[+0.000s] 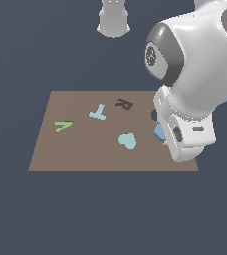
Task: Insert a designated object into the corresponding slot on a board.
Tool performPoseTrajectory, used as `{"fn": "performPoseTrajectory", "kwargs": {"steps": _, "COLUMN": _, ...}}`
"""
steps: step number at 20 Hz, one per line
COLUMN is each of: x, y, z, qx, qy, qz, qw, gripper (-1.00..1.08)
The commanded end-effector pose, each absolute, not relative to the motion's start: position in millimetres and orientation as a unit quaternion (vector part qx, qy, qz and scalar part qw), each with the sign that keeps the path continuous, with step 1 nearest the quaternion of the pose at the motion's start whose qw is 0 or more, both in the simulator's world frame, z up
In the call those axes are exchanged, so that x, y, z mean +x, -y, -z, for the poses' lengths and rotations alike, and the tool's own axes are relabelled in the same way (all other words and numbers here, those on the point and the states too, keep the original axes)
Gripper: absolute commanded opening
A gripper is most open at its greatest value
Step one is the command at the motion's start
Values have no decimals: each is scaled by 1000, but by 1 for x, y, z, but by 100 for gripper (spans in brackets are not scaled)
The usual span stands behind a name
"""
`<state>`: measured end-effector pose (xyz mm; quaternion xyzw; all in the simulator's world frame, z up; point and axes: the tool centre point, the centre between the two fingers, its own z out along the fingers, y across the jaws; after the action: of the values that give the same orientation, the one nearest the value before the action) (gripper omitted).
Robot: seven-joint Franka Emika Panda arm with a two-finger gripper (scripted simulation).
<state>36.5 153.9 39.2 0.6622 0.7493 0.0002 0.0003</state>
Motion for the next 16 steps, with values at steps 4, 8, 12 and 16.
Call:
{"fn": "performPoseTrajectory", "kwargs": {"steps": 4, "x": 4, "y": -161, "z": -40, "qx": 595, "qy": -804, "qz": 0, "qw": 1, "gripper": -100}}
{"fn": "performPoseTrajectory", "kwargs": {"steps": 8, "x": -13, "y": -162, "z": -40, "qx": 557, "qy": -830, "qz": 0, "qw": 0, "gripper": -100}}
{"fn": "performPoseTrajectory", "kwargs": {"steps": 12, "x": -27, "y": -161, "z": -40, "qx": 528, "qy": -849, "qz": 0, "qw": 0, "gripper": -100}}
{"fn": "performPoseTrajectory", "kwargs": {"steps": 16, "x": -35, "y": -160, "z": -40, "qx": 510, "qy": -860, "qz": 0, "qw": 0, "gripper": -100}}
